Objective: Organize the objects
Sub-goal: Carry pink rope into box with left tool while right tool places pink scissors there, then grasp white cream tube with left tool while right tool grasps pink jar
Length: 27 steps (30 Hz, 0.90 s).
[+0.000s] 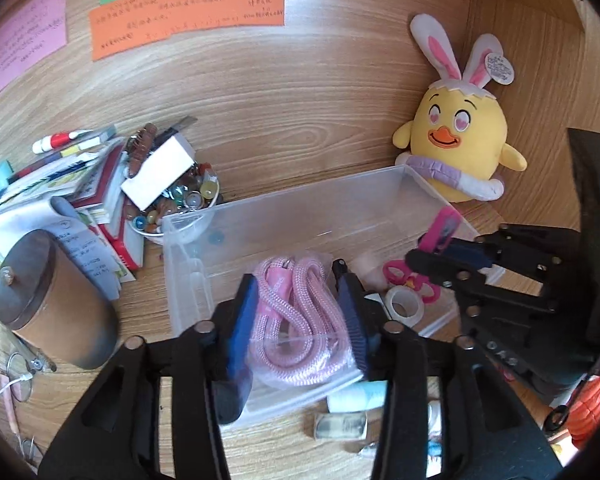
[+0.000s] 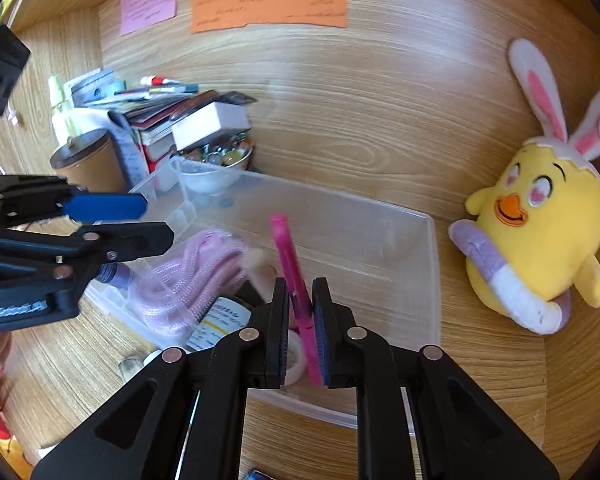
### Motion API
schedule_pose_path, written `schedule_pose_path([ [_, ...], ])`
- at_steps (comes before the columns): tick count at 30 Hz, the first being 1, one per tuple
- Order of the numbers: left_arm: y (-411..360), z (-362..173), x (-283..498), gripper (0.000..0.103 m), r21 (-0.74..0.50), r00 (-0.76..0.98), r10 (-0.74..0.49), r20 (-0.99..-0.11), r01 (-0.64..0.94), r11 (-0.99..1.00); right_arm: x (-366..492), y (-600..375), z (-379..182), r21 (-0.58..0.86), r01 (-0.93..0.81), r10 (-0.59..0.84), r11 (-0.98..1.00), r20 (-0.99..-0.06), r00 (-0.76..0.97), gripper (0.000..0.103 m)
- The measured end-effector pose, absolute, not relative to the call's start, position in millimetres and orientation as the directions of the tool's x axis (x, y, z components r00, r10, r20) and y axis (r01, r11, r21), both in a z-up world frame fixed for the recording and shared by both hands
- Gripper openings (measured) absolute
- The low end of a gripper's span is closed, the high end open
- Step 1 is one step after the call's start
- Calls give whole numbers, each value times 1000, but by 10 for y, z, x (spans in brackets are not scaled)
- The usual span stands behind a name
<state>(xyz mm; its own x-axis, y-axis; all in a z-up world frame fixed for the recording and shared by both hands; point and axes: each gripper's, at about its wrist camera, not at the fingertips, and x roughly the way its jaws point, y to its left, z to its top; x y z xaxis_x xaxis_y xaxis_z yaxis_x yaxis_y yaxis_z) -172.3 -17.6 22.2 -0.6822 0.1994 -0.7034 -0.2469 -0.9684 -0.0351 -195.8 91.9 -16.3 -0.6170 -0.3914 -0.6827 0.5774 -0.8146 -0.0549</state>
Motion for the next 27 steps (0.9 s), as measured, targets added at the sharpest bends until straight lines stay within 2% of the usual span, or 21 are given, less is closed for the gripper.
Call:
schedule_pose_path([
  [6,-248,260,-1575,65,-28,-699,187,-690,-232,-972,-1906,818,-214,-37,618,-410,-785,-716,-564,21],
  [8,-261,260,-1543,68,-23,-698,181,-693,-230,-973,-1878,818,-205,-20,628,-422,-778,-725,-545,28],
  [10,-272,261,-1502,70,-17,-696,174,-696,-226,-974,-1825,842,-164,-14,630,-432,-776,-716,-548,41],
  [15,-315,282,-1353,87,-14,-705,166,-690,-216,-976,-1646,957,-3,-25,634,-449,-773,-684,-575,53],
  [22,-379,277,-1053,98,14,-718,137,-682,-200,-980,-1324,1312,139,-22,599,-451,-801,-635,-627,77],
  [27,-373,162,-844,99,42,-704,112,-701,-197,-980,-1178,1567,64,-14,548,-413,-837,-642,-647,79],
])
